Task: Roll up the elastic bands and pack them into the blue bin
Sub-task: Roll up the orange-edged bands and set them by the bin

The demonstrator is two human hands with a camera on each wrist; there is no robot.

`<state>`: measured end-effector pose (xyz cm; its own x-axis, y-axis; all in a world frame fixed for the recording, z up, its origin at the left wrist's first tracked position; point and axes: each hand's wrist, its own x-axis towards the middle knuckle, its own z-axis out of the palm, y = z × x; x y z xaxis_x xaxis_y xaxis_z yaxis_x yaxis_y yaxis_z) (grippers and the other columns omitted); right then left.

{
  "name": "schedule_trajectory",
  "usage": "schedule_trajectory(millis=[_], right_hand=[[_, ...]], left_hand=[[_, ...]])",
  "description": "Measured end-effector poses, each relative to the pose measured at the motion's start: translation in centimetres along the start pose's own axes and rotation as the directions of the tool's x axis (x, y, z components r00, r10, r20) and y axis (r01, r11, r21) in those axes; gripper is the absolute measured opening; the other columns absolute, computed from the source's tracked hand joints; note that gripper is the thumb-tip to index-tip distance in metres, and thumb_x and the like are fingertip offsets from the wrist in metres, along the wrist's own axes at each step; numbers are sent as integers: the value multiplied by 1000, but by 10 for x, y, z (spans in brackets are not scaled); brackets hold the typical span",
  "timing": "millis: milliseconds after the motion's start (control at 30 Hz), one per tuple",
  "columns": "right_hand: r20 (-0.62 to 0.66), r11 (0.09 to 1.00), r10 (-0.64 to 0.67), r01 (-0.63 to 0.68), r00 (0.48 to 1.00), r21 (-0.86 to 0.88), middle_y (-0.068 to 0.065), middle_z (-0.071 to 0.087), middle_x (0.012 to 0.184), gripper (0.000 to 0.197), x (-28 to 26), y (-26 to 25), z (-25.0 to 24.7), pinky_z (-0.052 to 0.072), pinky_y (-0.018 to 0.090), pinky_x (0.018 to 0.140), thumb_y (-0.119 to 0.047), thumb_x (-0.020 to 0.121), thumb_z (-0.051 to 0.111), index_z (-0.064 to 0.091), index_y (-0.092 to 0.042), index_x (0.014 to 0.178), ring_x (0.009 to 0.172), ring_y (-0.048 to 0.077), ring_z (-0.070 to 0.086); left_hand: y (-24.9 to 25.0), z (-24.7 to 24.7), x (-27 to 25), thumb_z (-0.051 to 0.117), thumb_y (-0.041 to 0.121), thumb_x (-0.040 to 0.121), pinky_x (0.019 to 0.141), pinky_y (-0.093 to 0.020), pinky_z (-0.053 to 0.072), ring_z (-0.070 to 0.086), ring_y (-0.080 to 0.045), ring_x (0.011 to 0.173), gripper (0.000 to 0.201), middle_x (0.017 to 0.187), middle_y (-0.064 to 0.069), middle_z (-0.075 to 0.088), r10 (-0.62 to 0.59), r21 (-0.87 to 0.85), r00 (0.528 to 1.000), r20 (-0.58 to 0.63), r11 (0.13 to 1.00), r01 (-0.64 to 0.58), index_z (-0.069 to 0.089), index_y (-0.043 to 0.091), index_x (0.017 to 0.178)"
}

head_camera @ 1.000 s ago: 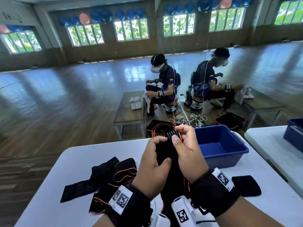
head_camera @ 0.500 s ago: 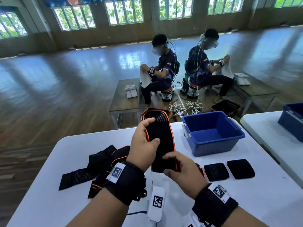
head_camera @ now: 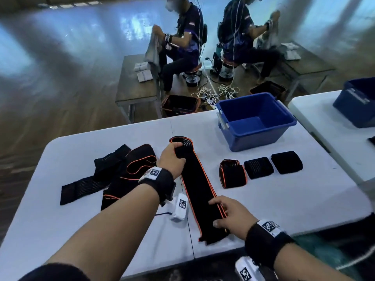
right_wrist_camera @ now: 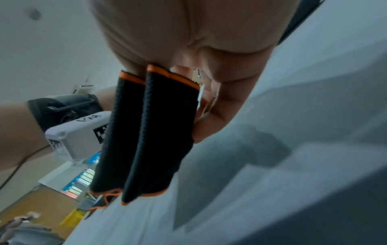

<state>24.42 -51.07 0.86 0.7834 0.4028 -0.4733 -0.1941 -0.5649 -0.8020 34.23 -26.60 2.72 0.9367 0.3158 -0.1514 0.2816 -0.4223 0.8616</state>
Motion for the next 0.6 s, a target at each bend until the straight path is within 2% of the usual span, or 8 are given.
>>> schedule_trajectory(millis=[33, 67, 133, 233, 300, 367, 467, 600], right_hand=[[-10, 999, 39, -39, 999, -23, -12, 60, 116, 53, -2, 5, 2, 60, 32, 78, -8, 74, 79, 62, -44, 110, 101, 11, 62], [-24, 996, 68, -69, 997, -49, -14, 55, 114, 51, -4, 10, 3, 55, 20, 72, -10, 76, 79, 61, -41, 112, 103, 10, 58], [-68, 989, 107, -113, 992, -91, -14, 53, 110, 48, -8, 18, 5, 42, 7, 70, -12, 77, 80, 61, -37, 113, 104, 6, 54], [-143, 979, 147, -164, 979, -118, -10, 57, 106, 45, -13, 27, 9, 42, 11, 79, -19, 77, 80, 63, -37, 114, 91, 0, 56], [-169, 973, 155, -180, 973, -141, -10, 57, 104, 45, -16, 27, 12, 39, 8, 77, -23, 80, 77, 63, -35, 121, 90, -2, 55], [-172, 963, 127, -163, 977, -214, -10, 56, 106, 44, -16, 23, 15, 40, 12, 80, -29, 86, 71, 59, -33, 128, 91, 1, 55], [-159, 948, 95, -138, 983, -287, -9, 52, 110, 42, -14, 16, 20, 41, 18, 85, -38, 93, 61, 55, -29, 133, 90, 4, 54], [-177, 962, 79, -122, 981, -243, -9, 52, 118, 40, -14, 10, 21, 43, 20, 90, -41, 96, 55, 54, -27, 134, 96, 3, 56]], left_hand=[[-9, 4, 1, 68, -2, 80, 101, -30, 50, 63, -16, 111, 58, 126, -3, 66, -10, 69, 999, 33, 998, 8, 58, 20, 133], [-18, 8, 2, 67, -3, 80, 102, -27, 47, 61, -18, 115, 58, 128, -5, 64, -17, 133, 998, 63, 991, 8, 58, 17, 134], [-31, 13, 6, 70, -1, 78, 102, -26, 44, 59, -21, 121, 59, 131, -5, 62, -29, 238, 993, 113, 971, 1, 59, 16, 134], [-46, 20, 15, 77, 6, 76, 100, -25, 42, 58, -22, 123, 62, 134, -3, 60, -50, 327, 983, 176, 945, -10, 57, 19, 134], [-50, 24, 21, 80, 11, 76, 99, -25, 42, 57, -23, 122, 65, 137, -5, 56, -41, 371, 979, 201, 928, -38, 55, 18, 136], [-50, 26, 30, 83, 15, 75, 101, -29, 44, 57, -25, 122, 69, 139, -6, 52, -24, 390, 980, 200, 919, -57, 52, 17, 137], [-45, 24, 41, 84, 24, 77, 102, -40, 49, 58, -31, 119, 69, 138, -10, 48, -32, 441, 989, 145, 897, -36, 51, 16, 138], [-39, 13, 33, 73, 33, 88, 95, -41, 48, 58, -35, 114, 54, 134, -12, 47, -40, 489, 998, 55, 872, 8, 50, 17, 133]])
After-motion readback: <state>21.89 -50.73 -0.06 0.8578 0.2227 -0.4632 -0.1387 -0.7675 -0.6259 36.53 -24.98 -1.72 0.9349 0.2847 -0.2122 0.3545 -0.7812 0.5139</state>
